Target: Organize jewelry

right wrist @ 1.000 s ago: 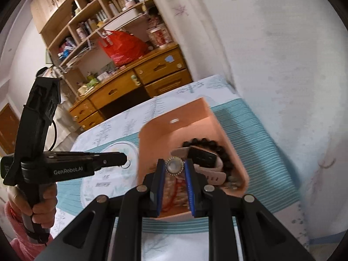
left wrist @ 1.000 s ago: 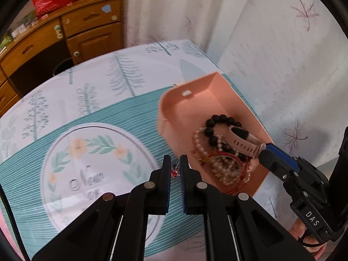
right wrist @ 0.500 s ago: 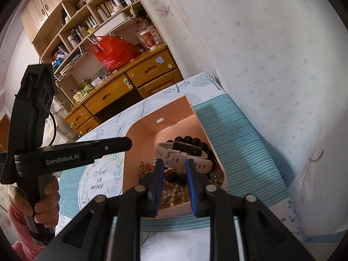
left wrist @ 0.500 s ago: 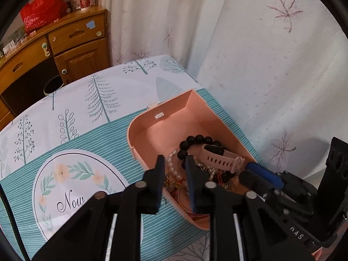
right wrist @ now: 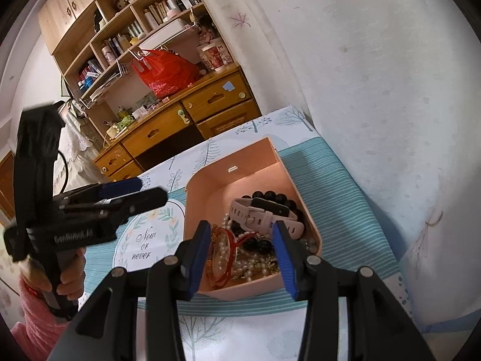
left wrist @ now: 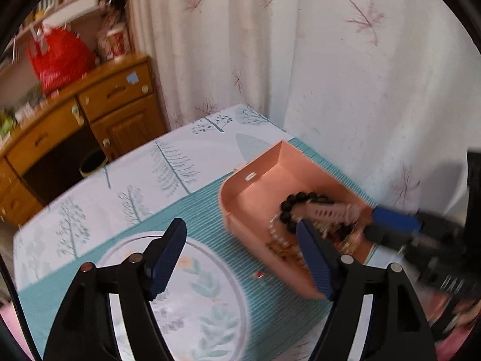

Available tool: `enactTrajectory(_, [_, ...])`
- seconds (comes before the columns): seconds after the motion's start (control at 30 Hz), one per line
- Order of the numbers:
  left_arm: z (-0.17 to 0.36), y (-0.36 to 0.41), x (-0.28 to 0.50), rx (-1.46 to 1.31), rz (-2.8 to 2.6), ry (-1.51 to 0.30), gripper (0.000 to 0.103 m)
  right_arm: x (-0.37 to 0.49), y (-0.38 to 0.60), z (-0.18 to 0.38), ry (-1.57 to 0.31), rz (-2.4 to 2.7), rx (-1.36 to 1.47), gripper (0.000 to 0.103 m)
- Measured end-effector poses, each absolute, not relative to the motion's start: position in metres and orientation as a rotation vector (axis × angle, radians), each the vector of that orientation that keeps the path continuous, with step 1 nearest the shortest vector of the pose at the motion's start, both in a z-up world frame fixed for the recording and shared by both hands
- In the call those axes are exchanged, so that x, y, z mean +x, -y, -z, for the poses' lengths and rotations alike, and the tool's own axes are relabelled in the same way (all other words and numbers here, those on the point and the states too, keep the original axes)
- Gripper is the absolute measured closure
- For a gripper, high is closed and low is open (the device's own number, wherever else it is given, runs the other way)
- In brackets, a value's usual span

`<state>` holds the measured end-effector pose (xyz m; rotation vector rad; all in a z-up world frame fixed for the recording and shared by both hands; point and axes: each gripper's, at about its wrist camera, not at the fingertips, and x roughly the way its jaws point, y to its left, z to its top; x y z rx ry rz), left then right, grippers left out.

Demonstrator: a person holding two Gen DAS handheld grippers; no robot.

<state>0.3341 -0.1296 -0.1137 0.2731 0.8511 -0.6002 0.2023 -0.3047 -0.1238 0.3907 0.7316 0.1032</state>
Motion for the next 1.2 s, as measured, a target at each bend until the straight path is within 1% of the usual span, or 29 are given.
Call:
enactTrajectory(0.13, [0.123,0.115,0.327,0.314,0.662,-0.841,0.024,0.197,0.304,0.121,-0.736,-0.085,0.373,0.060])
enactTrajectory(0.27, [0.141,0.106,0.320,0.390,0.709,-0.821,0.024,0.190,0.303,0.120,-0.741,-0.074,0.345,0.060])
enactTrajectory(0.33, [0.151,0.107,0.320,0.408,0.733,-0.840,0.024,0.186,0.302,0.119,-0.744,-0.072,0.339,0.060])
enactTrajectory(0.5, [0.172,0.101,0.323,0.362,0.842,-0.886,0.024,0.178,0.302,0.115,-0.742,-0.051,0.307,0.060])
enactTrajectory(0.7, [0.183,0.099,0.329,0.295,0.924,-0.922,0.024,0.174,0.304,0.113,-0.741,-0.039,0.297,0.060])
enactTrajectory(0.8, [0.185,0.105,0.326,0.328,0.938,-0.895,0.024,0.173,0.306,0.114,-0.746,-0.026,0.293,0.060])
enactTrajectory(1.03, [0.197,0.120,0.325,0.389,0.966,-0.933,0.024,0.169,0.311,0.113,-0.740,-0.020,0.297,0.060])
enactTrajectory(1.2, [0.201,0.127,0.326,0.434,0.941,-0.904,0.025,0.168,0.310,0.111,-0.738,-0.019,0.297,0.060])
